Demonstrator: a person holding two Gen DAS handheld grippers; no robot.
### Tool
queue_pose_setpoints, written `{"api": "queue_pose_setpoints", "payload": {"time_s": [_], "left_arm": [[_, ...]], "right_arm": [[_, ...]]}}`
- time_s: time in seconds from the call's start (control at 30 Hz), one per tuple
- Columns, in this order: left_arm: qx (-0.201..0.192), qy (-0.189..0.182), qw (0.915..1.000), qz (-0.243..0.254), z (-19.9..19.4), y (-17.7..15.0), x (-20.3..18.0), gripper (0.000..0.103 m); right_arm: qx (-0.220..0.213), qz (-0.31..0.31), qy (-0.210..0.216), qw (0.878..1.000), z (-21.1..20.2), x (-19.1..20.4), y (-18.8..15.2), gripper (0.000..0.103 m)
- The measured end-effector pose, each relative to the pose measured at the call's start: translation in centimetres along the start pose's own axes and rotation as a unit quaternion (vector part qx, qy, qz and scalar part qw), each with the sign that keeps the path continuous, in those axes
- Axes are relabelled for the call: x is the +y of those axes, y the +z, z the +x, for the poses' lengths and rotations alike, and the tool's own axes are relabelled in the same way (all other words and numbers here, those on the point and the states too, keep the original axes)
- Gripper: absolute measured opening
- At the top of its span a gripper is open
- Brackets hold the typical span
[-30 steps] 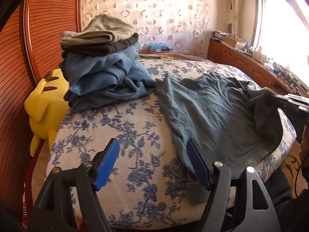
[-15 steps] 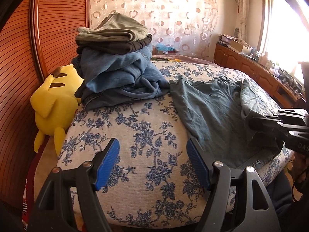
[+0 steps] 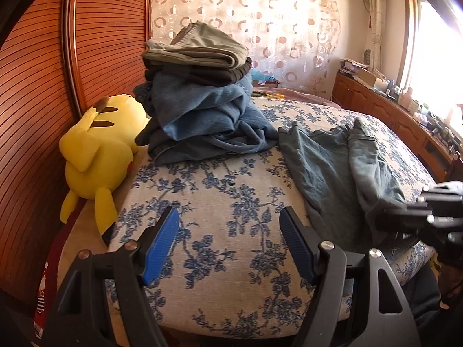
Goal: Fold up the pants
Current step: 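Open the right tool and release the folded leg onto the shorts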
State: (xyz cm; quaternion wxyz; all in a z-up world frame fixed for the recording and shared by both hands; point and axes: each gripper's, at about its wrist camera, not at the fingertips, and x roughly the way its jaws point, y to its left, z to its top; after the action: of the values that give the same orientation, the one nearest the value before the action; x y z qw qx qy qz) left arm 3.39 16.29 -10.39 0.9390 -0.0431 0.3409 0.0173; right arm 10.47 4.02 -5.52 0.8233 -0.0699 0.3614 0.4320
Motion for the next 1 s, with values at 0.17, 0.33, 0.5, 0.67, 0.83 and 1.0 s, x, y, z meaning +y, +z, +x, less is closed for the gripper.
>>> {"api": "queue_pose_setpoints", "payload": {"time_s": [0.17,0.33,0.5,0.67,0.83,1.0], "left_arm": [[0.001,0.003,1.0000,-0.003,0.0,0.0,0.3,0.072],[0.004,0.002,1.0000,-0.002,0.2,-0.2,0.2,0.072],[0.005,0.001,1.0000,-0.001,0.2,-0.2,0.0,0.072],[0.005,-0.002,1.0000,0.002,0.2,-0.1,-0.3,0.072],[0.005,-0.011,0.9999,0.009,0.3,0.1,-1.3,0.072],[0.007,-0.028,0.9995,0.016,0.3,0.2,-2.4,0.072]], "right_arm": [[0.026,-0.006,0.013,1.000,1.8,0.8,-0.8,0.004],[0.040,0.002,0.020,0.999,2.8,0.7,-1.6,0.008],[0.046,0.007,0.018,0.999,2.7,0.8,-1.9,0.019],[0.032,0.001,0.007,0.999,0.8,0.5,-2.2,0.028],[0.006,0.007,-0.038,0.999,-2.1,-1.7,-2.3,0.030],[-0.006,0.026,-0.098,0.995,-3.6,-5.5,-2.7,0.030]]}}
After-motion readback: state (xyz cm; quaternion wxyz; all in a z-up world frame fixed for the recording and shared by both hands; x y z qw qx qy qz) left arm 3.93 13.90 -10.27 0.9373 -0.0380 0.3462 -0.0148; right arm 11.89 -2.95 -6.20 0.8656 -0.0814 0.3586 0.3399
